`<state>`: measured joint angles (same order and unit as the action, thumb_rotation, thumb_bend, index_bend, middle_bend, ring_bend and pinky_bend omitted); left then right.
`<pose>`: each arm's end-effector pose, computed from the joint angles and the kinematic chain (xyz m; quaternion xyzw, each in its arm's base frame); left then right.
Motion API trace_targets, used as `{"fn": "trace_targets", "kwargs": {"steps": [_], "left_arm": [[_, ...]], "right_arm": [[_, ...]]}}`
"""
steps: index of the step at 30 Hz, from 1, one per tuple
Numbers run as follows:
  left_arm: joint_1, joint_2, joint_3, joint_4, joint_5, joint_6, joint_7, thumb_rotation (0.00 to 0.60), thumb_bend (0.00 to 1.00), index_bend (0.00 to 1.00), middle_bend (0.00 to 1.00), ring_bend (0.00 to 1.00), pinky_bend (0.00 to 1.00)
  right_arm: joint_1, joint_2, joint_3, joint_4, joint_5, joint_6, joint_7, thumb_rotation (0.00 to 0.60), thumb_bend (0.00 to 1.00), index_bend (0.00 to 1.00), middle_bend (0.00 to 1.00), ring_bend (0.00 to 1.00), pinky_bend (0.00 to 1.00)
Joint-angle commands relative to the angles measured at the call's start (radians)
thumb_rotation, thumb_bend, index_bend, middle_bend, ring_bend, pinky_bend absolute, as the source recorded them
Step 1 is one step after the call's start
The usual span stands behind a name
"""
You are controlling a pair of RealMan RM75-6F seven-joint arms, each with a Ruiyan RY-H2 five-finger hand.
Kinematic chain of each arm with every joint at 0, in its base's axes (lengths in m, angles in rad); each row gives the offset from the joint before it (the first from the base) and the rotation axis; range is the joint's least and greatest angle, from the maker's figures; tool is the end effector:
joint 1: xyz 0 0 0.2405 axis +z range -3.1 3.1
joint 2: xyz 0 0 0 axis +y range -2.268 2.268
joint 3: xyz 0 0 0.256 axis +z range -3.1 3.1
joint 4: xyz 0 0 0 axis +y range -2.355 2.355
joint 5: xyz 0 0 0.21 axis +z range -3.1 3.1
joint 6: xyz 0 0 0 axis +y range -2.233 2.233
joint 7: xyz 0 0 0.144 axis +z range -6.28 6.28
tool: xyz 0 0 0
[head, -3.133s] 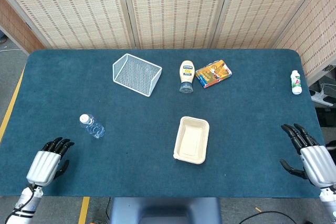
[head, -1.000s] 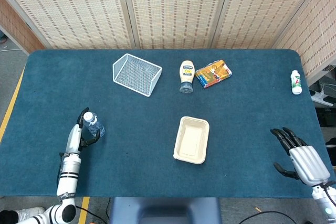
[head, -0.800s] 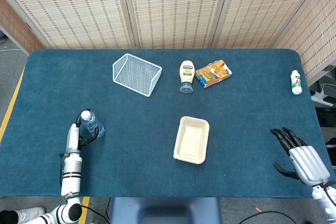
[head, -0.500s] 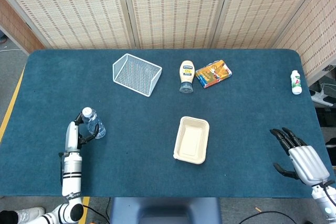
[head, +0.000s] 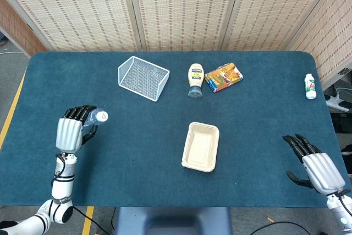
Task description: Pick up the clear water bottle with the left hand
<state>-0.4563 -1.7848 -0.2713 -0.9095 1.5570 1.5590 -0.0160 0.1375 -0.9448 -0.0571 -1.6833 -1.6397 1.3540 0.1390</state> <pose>-0.2362 0.3200 0.0398 -0.5645 -0.2297 -0.5495 0.5716 -0.3015 -0.1694 0.1697 0.6727 -0.4243 0.3510 0.4942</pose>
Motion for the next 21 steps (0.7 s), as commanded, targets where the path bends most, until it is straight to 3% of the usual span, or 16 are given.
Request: {"fn": "trace_targets", "kwargs": {"steps": [1, 5, 7, 10, 13, 16, 21], "left_arm": [[0.017, 0.057, -0.004, -0.34, -0.105, -0.066, -0.461, 0.6, 0.72, 0.67, 0.72, 0.62, 0.65], [0.041, 0.154, -0.034, -0.566, -0.202, -0.197, -0.787, 0.6, 0.73, 0.68, 0.73, 0.62, 0.66], [0.047, 0.199, -0.044, -0.636, -0.23, -0.25, -0.886, 0.6, 0.73, 0.68, 0.73, 0.62, 0.66], [0.05, 0.236, -0.052, -0.678, -0.255, -0.292, -0.92, 0.6, 0.73, 0.68, 0.73, 0.62, 0.66], [0.046, 0.229, -0.051, -0.652, -0.278, -0.281, -0.801, 0.6, 0.74, 0.68, 0.73, 0.62, 0.66], [0.035, 0.182, -0.041, -0.564, -0.309, -0.233, -0.544, 0.6, 0.76, 0.69, 0.73, 0.62, 0.66], [-0.006, 0.081, 0.026, -0.244, -0.214, -0.101, -0.079, 0.6, 0.76, 0.7, 0.73, 0.62, 0.66]], "right_arm": [[0.001, 0.001, 0.0, 0.0, 0.0, -0.002, 0.0, 0.6, 0.21, 0.0, 0.07, 0.0, 0.23], [0.002, 0.002, -0.001, -0.001, 0.002, -0.005, 0.002, 0.6, 0.21, 0.0, 0.07, 0.0, 0.23], [0.003, 0.002, -0.001, -0.002, 0.003, -0.007, 0.001, 0.6, 0.21, 0.0, 0.07, 0.0, 0.23], [0.004, 0.002, -0.002, -0.003, 0.004, -0.011, -0.001, 0.6, 0.21, 0.0, 0.07, 0.0, 0.23], [0.005, 0.003, -0.003, -0.005, 0.004, -0.015, -0.004, 0.6, 0.21, 0.0, 0.07, 0.0, 0.23], [0.005, 0.005, -0.004, -0.006, 0.005, -0.015, -0.006, 0.6, 0.21, 0.0, 0.07, 0.0, 0.23], [0.004, 0.006, -0.003, -0.008, 0.007, -0.014, -0.006, 0.6, 0.21, 0.0, 0.07, 0.0, 0.23]]}}
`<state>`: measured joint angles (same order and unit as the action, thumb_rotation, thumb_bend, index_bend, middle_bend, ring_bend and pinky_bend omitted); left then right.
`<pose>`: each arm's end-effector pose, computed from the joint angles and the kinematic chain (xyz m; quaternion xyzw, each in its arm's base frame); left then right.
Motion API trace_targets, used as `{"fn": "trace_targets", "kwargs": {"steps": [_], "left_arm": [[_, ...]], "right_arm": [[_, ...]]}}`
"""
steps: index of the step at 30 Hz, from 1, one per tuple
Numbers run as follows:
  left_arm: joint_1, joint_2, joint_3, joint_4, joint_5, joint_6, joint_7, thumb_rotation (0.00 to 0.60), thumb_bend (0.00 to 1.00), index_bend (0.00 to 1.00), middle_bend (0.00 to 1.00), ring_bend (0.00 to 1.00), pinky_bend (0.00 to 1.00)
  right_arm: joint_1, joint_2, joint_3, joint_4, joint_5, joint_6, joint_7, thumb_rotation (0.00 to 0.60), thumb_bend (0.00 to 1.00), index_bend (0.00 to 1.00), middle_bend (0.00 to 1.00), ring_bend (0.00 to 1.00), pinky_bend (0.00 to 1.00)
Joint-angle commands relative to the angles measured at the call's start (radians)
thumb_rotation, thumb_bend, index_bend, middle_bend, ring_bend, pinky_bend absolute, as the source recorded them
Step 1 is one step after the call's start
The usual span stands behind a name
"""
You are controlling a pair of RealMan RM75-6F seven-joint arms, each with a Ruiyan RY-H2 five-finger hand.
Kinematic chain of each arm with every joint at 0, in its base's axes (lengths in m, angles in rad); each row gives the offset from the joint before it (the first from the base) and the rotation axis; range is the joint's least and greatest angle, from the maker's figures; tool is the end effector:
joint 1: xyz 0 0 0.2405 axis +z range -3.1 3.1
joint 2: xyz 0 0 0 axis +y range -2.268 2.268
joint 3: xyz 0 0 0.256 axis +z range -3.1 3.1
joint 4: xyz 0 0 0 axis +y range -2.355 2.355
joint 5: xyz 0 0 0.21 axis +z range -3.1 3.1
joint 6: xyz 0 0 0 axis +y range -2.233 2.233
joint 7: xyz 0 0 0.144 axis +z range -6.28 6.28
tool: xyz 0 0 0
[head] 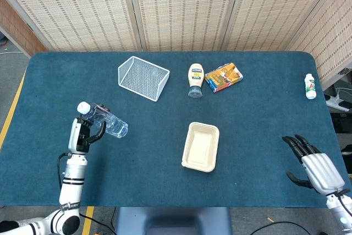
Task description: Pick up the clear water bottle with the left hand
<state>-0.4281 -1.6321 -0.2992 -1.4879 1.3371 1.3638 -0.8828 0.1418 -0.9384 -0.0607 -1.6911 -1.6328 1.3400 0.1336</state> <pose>-0.1864 0.3055 0.0368 -0.2670 -0.6204 -0.7180 0.1686 -0.3018 -0.1694 0.1693 0.6746 -0.4278 0.3441 0.4935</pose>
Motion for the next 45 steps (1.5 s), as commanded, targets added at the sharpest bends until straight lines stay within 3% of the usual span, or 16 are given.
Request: {"fn": "trace_targets", "kwargs": {"steps": [1, 5, 9, 12, 17, 21, 24, 28, 31, 37, 40, 42, 45], "left_arm": [[-0.043, -0.085, 0.07, 0.4, 0.038, 0.116, 0.845, 0.6, 0.76, 0.71, 0.73, 0.62, 0.65], [-0.071, -0.134, 0.13, 0.645, 0.164, 0.201, 0.959, 0.6, 0.76, 0.71, 0.73, 0.62, 0.65], [-0.063, -0.171, 0.13, 0.692, 0.166, 0.223, 0.909, 0.6, 0.76, 0.71, 0.73, 0.62, 0.65], [-0.048, -0.166, 0.094, 0.568, 0.097, 0.157, 0.739, 0.6, 0.76, 0.71, 0.73, 0.62, 0.65], [-0.005, -0.078, 0.019, 0.205, -0.032, 0.029, 0.377, 0.6, 0.76, 0.71, 0.73, 0.62, 0.65], [0.022, 0.006, -0.006, 0.016, -0.089, -0.066, 0.204, 0.6, 0.76, 0.71, 0.73, 0.62, 0.65], [0.025, 0.025, 0.0, 0.001, -0.098, -0.082, 0.237, 0.6, 0.76, 0.71, 0.73, 0.62, 0.65], [0.022, -0.026, 0.014, 0.095, -0.091, -0.038, 0.371, 0.6, 0.76, 0.71, 0.73, 0.62, 0.65], [0.016, -0.05, -0.002, 0.135, -0.081, -0.009, 0.394, 0.6, 0.76, 0.71, 0.73, 0.63, 0.65], [0.0, -0.03, -0.087, 0.09, 0.004, 0.138, 0.431, 0.6, 0.76, 0.71, 0.73, 0.63, 0.65], [0.003, -0.008, -0.117, 0.012, -0.001, 0.156, 0.414, 0.6, 0.76, 0.71, 0.73, 0.63, 0.65], [0.007, 0.012, -0.119, -0.021, -0.005, 0.15, 0.423, 0.6, 0.76, 0.71, 0.73, 0.63, 0.65], [0.007, 0.003, -0.083, 0.022, 0.001, 0.138, 0.48, 0.6, 0.76, 0.71, 0.73, 0.63, 0.65]], "right_arm": [[0.0, 0.0, 0.0, 0.0, 0.001, 0.0, -0.001, 0.6, 0.21, 0.0, 0.07, 0.0, 0.23], [0.001, 0.001, -0.001, -0.003, 0.003, -0.006, -0.004, 0.6, 0.21, 0.0, 0.07, 0.0, 0.23], [0.0, 0.004, -0.002, -0.004, 0.002, -0.005, -0.004, 0.6, 0.21, 0.0, 0.07, 0.0, 0.23], [0.0, 0.004, -0.002, -0.004, 0.003, -0.004, -0.003, 0.6, 0.21, 0.0, 0.07, 0.0, 0.23], [0.001, 0.006, -0.003, -0.006, 0.004, -0.007, -0.002, 0.6, 0.21, 0.0, 0.07, 0.0, 0.23], [0.001, 0.007, -0.004, -0.007, 0.003, -0.007, -0.002, 0.6, 0.21, 0.0, 0.07, 0.0, 0.23], [0.001, 0.007, -0.003, -0.007, 0.004, -0.009, -0.003, 0.6, 0.21, 0.0, 0.07, 0.0, 0.23], [0.002, 0.007, -0.004, -0.009, 0.005, -0.012, -0.006, 0.6, 0.21, 0.0, 0.07, 0.0, 0.23], [0.002, 0.008, -0.005, -0.009, 0.004, -0.012, -0.006, 0.6, 0.21, 0.0, 0.07, 0.0, 0.23], [0.002, 0.009, -0.006, -0.011, 0.005, -0.016, -0.008, 0.6, 0.21, 0.0, 0.07, 0.0, 0.23], [0.001, 0.01, -0.008, -0.012, 0.002, -0.015, -0.011, 0.6, 0.21, 0.0, 0.07, 0.0, 0.23], [0.001, 0.01, -0.009, -0.013, 0.002, -0.016, -0.012, 0.6, 0.21, 0.0, 0.07, 0.0, 0.23], [0.001, 0.01, -0.009, -0.014, 0.005, -0.019, -0.016, 0.6, 0.21, 0.0, 0.07, 0.0, 0.23]]}}
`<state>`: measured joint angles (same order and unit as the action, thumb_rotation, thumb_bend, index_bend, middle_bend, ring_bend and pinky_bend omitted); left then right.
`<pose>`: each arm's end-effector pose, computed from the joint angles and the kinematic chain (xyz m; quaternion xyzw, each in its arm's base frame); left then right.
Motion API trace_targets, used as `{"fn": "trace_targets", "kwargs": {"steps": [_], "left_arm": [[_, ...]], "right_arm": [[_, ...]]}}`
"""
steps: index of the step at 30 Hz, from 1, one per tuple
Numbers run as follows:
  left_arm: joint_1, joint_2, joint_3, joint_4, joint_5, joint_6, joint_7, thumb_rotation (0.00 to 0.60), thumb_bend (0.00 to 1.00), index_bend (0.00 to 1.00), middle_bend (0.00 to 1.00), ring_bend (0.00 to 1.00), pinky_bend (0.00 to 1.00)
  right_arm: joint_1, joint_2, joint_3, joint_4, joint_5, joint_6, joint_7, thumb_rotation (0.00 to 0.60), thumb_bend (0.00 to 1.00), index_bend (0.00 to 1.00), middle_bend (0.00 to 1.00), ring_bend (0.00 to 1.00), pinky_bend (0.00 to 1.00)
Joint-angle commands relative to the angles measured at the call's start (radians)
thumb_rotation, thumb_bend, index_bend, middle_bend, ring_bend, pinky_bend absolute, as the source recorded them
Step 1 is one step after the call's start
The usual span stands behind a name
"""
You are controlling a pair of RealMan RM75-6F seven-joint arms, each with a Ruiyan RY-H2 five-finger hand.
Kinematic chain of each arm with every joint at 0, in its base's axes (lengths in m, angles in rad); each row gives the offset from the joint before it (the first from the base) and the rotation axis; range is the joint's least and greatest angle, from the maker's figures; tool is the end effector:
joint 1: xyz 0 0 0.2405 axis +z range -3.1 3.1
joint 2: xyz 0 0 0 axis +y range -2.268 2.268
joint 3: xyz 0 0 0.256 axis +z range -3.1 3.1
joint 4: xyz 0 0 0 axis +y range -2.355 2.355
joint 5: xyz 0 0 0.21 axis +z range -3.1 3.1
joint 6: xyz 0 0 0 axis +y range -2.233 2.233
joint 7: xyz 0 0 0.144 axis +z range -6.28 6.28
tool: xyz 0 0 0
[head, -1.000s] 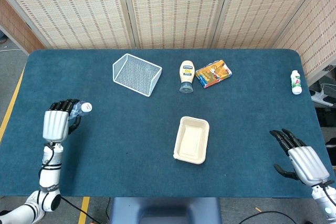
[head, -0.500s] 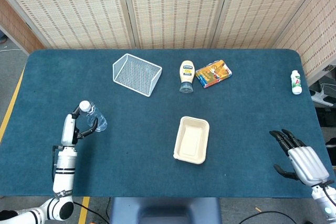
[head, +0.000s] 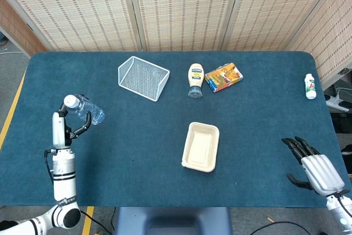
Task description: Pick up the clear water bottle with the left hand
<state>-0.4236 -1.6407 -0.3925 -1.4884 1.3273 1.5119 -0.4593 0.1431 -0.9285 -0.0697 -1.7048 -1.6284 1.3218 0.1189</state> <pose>-0.1846 0.3148 0.0741 -0.3199 -0.4891 -0.7336 0.3467 -0.3022 -0.1669 0.1682 0.6792 -0.4321 0.3316 0.4920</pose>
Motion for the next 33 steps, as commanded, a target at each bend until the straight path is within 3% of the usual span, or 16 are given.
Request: {"fn": "trace_targets", "kwargs": {"steps": [1, 5, 9, 13, 20, 24, 33], "left_arm": [[0.003, 0.004, 0.025, 0.041, 0.007, -0.021, 0.064, 0.6, 0.76, 0.71, 0.73, 0.63, 0.65], [0.011, -0.043, 0.096, 0.124, -0.033, -0.109, 0.048, 0.6, 0.76, 0.71, 0.73, 0.63, 0.65], [0.009, -0.09, 0.135, 0.196, -0.027, -0.147, 0.036, 0.6, 0.76, 0.71, 0.73, 0.63, 0.65], [-0.001, -0.108, 0.106, 0.215, 0.02, -0.078, 0.024, 0.6, 0.76, 0.71, 0.73, 0.63, 0.65], [0.001, -0.055, 0.021, 0.086, 0.093, 0.074, 0.028, 0.6, 0.76, 0.71, 0.73, 0.63, 0.65], [0.003, -0.037, 0.04, 0.067, 0.103, 0.065, 0.058, 0.6, 0.76, 0.71, 0.73, 0.63, 0.65], [-0.012, -0.18, 0.11, 0.357, 0.05, -0.031, 0.032, 0.6, 0.76, 0.71, 0.73, 0.63, 0.65]], "right_arm": [[0.0, 0.0, 0.0, -0.001, 0.001, 0.0, -0.002, 0.6, 0.21, 0.0, 0.07, 0.0, 0.23], [0.0, -0.002, 0.001, -0.002, 0.005, -0.003, -0.007, 0.6, 0.21, 0.0, 0.07, 0.0, 0.23], [0.002, -0.002, 0.0, -0.003, 0.008, -0.009, -0.012, 0.6, 0.21, 0.0, 0.07, 0.0, 0.23], [0.001, 0.001, 0.0, -0.006, 0.009, -0.009, -0.012, 0.6, 0.21, 0.0, 0.07, 0.0, 0.23], [-0.003, 0.004, -0.003, -0.005, 0.001, -0.001, -0.006, 0.6, 0.21, 0.0, 0.07, 0.0, 0.23], [-0.003, 0.005, -0.003, -0.004, 0.001, 0.0, -0.004, 0.6, 0.21, 0.0, 0.07, 0.0, 0.23], [-0.002, 0.006, -0.001, -0.006, 0.004, -0.002, -0.001, 0.6, 0.21, 0.0, 0.07, 0.0, 0.23]]}}
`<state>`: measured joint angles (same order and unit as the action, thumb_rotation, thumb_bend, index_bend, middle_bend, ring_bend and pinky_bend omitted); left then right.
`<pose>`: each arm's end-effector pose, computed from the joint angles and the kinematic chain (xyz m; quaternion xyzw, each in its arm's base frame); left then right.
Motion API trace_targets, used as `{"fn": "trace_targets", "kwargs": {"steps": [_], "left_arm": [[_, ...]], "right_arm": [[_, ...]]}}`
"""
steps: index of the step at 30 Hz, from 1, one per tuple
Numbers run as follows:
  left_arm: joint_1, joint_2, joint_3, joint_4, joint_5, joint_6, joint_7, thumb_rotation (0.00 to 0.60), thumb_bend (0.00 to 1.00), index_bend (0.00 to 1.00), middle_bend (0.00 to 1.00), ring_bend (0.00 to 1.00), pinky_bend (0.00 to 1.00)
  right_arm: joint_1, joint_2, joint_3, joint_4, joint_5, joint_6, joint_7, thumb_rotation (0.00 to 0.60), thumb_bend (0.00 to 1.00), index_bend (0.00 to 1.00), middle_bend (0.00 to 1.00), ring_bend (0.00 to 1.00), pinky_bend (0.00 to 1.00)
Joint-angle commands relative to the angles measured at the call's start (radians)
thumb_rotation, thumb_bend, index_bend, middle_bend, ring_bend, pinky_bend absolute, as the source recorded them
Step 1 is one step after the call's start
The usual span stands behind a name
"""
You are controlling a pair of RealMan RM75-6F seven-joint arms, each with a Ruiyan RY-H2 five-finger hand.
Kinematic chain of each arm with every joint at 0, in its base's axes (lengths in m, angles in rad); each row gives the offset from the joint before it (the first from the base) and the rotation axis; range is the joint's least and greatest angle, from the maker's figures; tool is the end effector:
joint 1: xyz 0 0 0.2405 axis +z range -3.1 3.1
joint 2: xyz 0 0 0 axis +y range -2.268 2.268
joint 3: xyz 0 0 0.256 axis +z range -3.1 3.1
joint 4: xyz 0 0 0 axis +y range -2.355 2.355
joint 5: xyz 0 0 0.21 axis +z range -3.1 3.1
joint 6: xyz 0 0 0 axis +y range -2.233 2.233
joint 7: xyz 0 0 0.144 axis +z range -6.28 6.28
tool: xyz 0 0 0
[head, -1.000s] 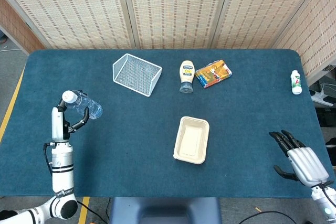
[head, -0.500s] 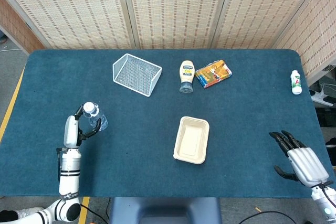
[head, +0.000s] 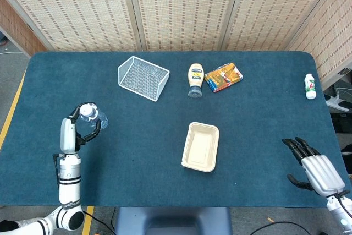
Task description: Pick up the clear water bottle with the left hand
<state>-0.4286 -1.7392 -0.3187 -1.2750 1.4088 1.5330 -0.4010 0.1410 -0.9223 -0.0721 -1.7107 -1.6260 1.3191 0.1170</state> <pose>-0.2017 0.3091 0.0406 -0.3925 -0.4499 -0.6976 0.3962 -0.3024 -0.1656 0.1691 0.6788 -0.4341 0.3284 0.4928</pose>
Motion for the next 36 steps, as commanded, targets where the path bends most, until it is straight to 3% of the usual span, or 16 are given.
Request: {"fn": "trace_targets", "kwargs": {"steps": [1, 7, 11, 17, 19, 22, 27, 36], "left_arm": [[-0.008, -0.1, 0.04, 0.179, -0.035, -0.058, -0.031, 0.6, 0.76, 0.71, 0.73, 0.63, 0.65], [-0.011, -0.202, 0.058, 0.382, -0.036, -0.059, -0.056, 0.6, 0.76, 0.71, 0.71, 0.62, 0.64], [-0.01, -0.219, 0.066, 0.423, -0.034, -0.065, -0.063, 0.6, 0.75, 0.67, 0.66, 0.59, 0.59], [0.005, -0.219, 0.091, 0.44, -0.039, -0.117, -0.111, 0.6, 0.6, 0.35, 0.41, 0.39, 0.4], [0.006, -0.208, 0.096, 0.43, -0.038, -0.132, -0.12, 0.6, 0.53, 0.19, 0.29, 0.28, 0.32], [0.006, -0.191, 0.099, 0.416, -0.034, -0.145, -0.124, 0.6, 0.45, 0.04, 0.15, 0.14, 0.22], [0.007, -0.159, 0.113, 0.388, -0.014, -0.149, -0.124, 0.6, 0.41, 0.0, 0.01, 0.04, 0.18], [0.015, -0.068, 0.119, 0.268, 0.008, -0.142, -0.088, 0.6, 0.4, 0.0, 0.0, 0.0, 0.17]], "right_arm": [[0.001, 0.0, 0.003, 0.001, 0.005, -0.001, 0.002, 0.6, 0.21, 0.0, 0.07, 0.0, 0.23], [0.001, 0.002, 0.001, 0.0, 0.004, -0.004, 0.003, 0.6, 0.21, 0.0, 0.07, 0.0, 0.23], [0.001, 0.003, 0.0, 0.0, 0.002, -0.002, 0.005, 0.6, 0.21, 0.0, 0.07, 0.0, 0.23], [0.0, 0.002, -0.001, 0.0, 0.0, -0.003, 0.002, 0.6, 0.21, 0.0, 0.07, 0.0, 0.23], [0.0, 0.002, -0.001, 0.0, 0.0, -0.003, 0.001, 0.6, 0.21, 0.0, 0.07, 0.0, 0.23], [0.0, 0.001, -0.001, 0.0, 0.002, -0.005, 0.0, 0.6, 0.21, 0.0, 0.07, 0.0, 0.23], [0.001, 0.001, -0.001, -0.001, 0.002, -0.006, -0.002, 0.6, 0.21, 0.0, 0.07, 0.0, 0.23], [0.008, -0.002, 0.001, -0.001, 0.008, -0.02, -0.005, 0.6, 0.21, 0.0, 0.07, 0.0, 0.23]]}}
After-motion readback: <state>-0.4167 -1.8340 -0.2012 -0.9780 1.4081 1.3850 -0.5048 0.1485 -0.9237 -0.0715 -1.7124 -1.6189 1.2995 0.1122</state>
